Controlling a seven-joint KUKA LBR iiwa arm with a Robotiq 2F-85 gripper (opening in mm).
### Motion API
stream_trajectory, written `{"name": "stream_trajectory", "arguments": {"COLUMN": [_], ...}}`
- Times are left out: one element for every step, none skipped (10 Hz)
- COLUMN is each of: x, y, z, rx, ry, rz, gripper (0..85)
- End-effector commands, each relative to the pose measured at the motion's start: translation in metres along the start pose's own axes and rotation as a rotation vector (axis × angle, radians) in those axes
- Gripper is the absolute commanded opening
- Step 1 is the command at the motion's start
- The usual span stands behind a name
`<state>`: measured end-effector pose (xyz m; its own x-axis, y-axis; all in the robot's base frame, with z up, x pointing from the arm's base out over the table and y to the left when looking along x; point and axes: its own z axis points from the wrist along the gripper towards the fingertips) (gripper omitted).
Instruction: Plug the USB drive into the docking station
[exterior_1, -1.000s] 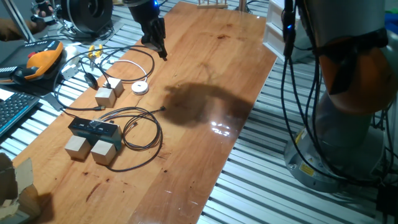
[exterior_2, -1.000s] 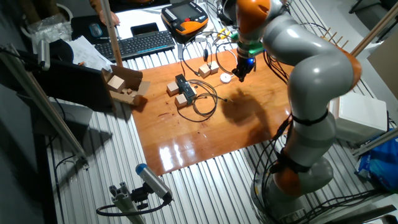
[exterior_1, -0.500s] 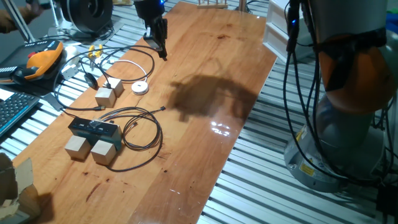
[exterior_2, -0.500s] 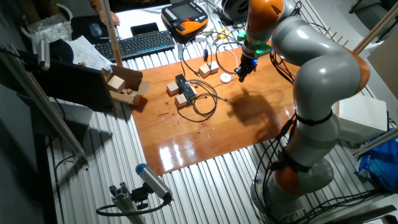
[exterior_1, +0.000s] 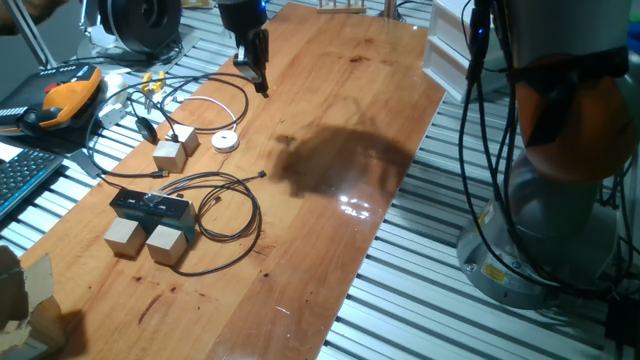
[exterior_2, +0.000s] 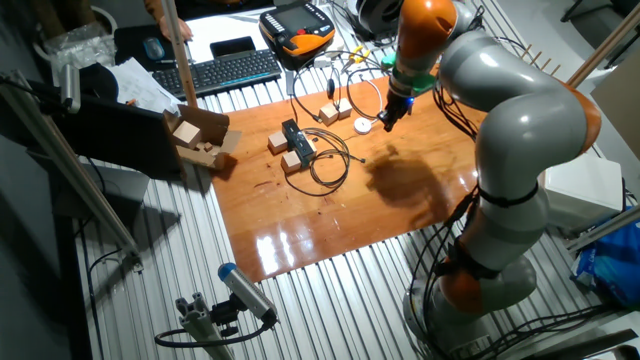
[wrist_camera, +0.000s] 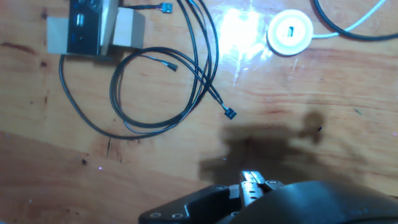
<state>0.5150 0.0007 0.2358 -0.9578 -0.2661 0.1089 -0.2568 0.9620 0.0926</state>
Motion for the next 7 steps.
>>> {"name": "stream_trajectory", "arguments": {"x": [0.0, 0.0, 0.0, -0.008, -0.043, -0.066, -0.08], "y": [0.0, 0.0, 0.0, 0.002, 0.012, 0.019, 0.024], "z": [0.0, 0.0, 0.0, 0.001, 0.001, 0.002, 0.006], "rx": [0.011, 0.015, 0.002, -0.012, 0.001, 0.017, 0.038], "ry": [0.002, 0.022, 0.026, 0.024, 0.026, 0.024, 0.012], "rz": [0.006, 0.022, 0.038, 0.052, 0.072, 0.086, 0.096], "gripper": [0.0, 0.0, 0.0, 0.0, 0.0, 0.0, 0.0]}}
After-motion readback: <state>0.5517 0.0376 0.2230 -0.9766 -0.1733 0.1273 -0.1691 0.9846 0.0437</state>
